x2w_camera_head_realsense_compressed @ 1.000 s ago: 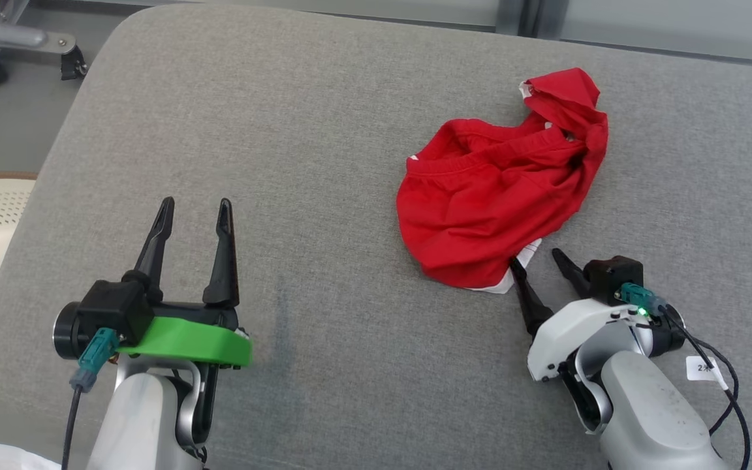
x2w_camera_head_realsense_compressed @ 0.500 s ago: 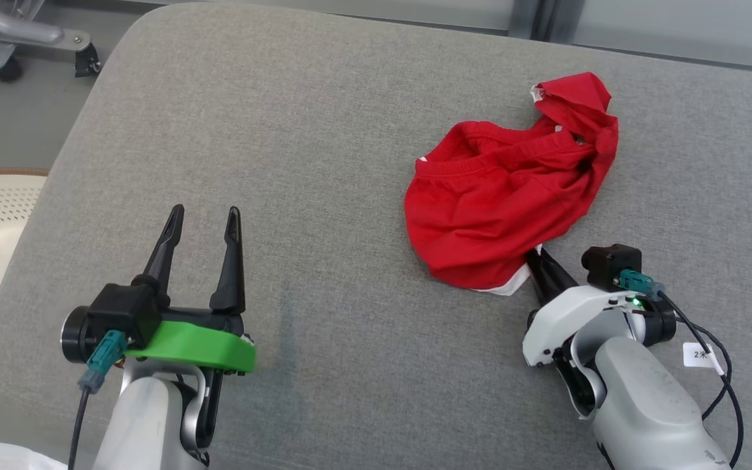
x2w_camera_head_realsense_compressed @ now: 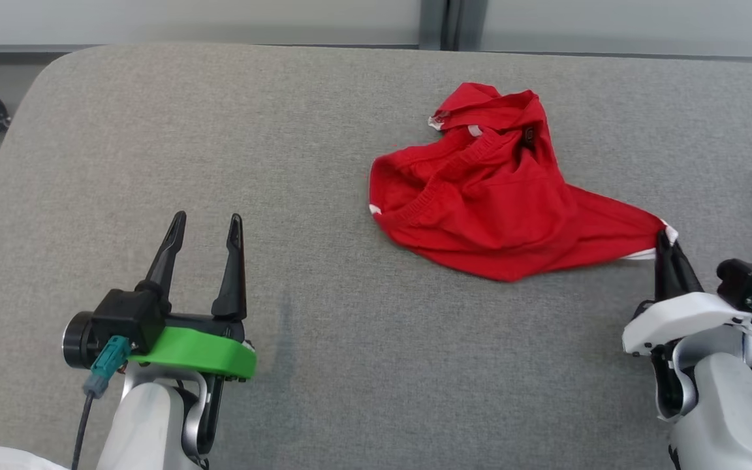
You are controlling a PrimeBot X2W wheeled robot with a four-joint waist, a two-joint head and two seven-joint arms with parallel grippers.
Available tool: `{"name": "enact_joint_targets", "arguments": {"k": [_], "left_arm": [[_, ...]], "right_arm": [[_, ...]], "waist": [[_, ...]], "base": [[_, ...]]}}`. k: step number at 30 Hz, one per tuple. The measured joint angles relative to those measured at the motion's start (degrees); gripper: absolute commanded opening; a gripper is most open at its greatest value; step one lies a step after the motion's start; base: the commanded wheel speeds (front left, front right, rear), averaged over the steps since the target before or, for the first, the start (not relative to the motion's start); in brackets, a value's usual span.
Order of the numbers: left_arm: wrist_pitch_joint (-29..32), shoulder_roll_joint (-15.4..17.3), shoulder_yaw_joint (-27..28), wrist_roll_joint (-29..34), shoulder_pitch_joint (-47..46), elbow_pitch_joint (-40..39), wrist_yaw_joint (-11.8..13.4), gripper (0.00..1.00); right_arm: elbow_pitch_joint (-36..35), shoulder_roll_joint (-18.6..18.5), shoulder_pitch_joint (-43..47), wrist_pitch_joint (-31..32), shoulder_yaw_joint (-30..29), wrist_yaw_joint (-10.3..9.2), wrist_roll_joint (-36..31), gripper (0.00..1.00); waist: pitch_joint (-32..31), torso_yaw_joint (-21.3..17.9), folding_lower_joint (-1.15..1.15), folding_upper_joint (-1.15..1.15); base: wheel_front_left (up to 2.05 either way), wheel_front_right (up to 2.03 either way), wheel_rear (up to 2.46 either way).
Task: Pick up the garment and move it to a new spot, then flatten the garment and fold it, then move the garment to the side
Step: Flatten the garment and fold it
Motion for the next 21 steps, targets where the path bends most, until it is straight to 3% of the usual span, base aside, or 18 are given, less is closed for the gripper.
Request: {"name": "enact_joint_targets", "arguments": {"k": [5,8,9,10,11,16,21], "left_arm": [[0.0,0.0,-0.1,0.2,0.1,0.1,0.0,1.0],[0.0,0.0,-0.5,0.2,0.1,0.1,-0.1,1.0],[0.0,0.0,-0.7,0.2,0.1,0.1,-0.1,1.0],[0.0,0.0,-0.8,0.2,0.1,0.1,-0.1,1.0],[0.0,0.0,-0.9,0.2,0.1,0.2,-0.1,1.0],[0.0,0.0,-1.1,0.1,0.1,0.3,-0.1,1.0],[0.0,0.0,-1.4,0.1,0.1,0.6,-0.1,1.0]], "right_arm": [[-5.0,0.5,3.2,0.4,-7.1,-0.01,-2.5,0.0],[-6.1,0.6,4.6,1.5,-8.0,-0.01,-1.7,0.0],[-6.0,0.6,5.1,1.8,-7.9,-0.01,-1.0,0.07],[-6.0,0.7,5.6,1.9,-7.7,0.0,-0.8,0.42],[-6.0,0.8,5.8,1.9,-7.5,-0.01,-0.6,1.0],[-7.6,0.7,5.9,0.8,-4.8,-0.01,0.4,1.0],[-13.9,0.7,7.0,-0.2,4.4,-0.02,2.0,1.0]], "waist": [[-0.2,-2.6,0.0,0.0],[-0.2,-3.8,0.0,0.0],[-0.2,-4.1,0.0,0.0],[-0.2,-4.4,0.0,0.0],[-0.1,-4.6,0.0,0.0],[0.1,-5.2,0.0,0.0],[-0.1,-5.1,0.0,0.0]], "base": [[0.0,0.0,0.0],[0.0,0.0,0.0],[0.0,0.0,0.0],[0.0,0.0,0.0],[0.0,0.0,0.0],[0.0,0.0,0.0],[0.0,0.0,0.0]]}}
